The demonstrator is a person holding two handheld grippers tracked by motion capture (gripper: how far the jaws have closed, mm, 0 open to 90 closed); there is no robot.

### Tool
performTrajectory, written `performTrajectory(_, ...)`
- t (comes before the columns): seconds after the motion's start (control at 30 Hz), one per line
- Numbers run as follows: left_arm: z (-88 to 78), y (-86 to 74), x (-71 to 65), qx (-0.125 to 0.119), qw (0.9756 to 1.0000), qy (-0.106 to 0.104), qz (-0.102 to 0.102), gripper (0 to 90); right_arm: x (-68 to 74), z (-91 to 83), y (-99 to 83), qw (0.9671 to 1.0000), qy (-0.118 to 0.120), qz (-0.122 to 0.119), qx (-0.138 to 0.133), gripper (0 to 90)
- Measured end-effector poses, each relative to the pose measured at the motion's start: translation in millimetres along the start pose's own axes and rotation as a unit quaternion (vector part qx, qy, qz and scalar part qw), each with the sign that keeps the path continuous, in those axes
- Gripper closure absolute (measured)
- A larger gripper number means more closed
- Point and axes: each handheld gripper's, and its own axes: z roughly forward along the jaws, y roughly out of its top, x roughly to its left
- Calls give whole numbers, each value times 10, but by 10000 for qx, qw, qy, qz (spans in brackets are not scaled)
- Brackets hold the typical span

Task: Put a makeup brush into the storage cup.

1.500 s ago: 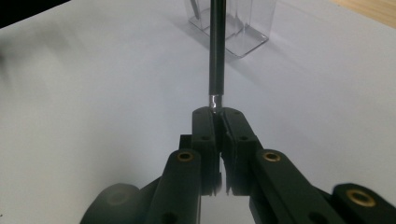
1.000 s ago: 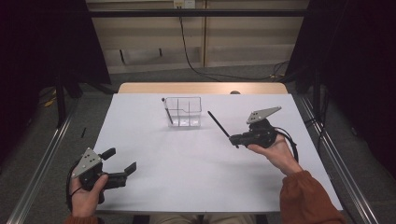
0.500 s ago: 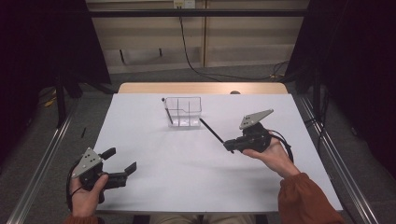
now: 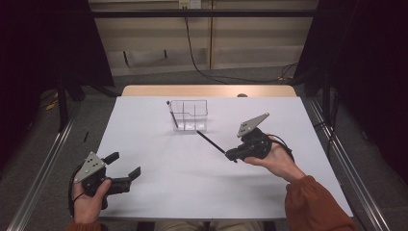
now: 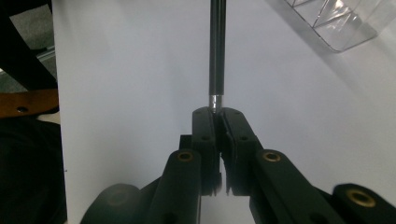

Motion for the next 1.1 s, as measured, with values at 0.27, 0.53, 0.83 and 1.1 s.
performTrajectory(0.27, -15, 26, -16, -36, 10000, -27, 40, 29, 72, 55, 103, 9988, 156, -225, 395, 843)
performTrajectory(0.53, -19, 90, -29, 17, 9998, -125, 134, 29, 114, 122, 166, 9954, 253, -364, 851, 842)
performTrajectory(0.83, -37, 176, -50, -10, 9994, -243, 251, 29, 156, 176, 229, 9903, 251, -556, 1251, 842)
performTrajectory(1.1, -37, 302, -56, 23, 9986, -379, 354, 29, 189, 220, 261, 9860, 290, -694, 1486, 842)
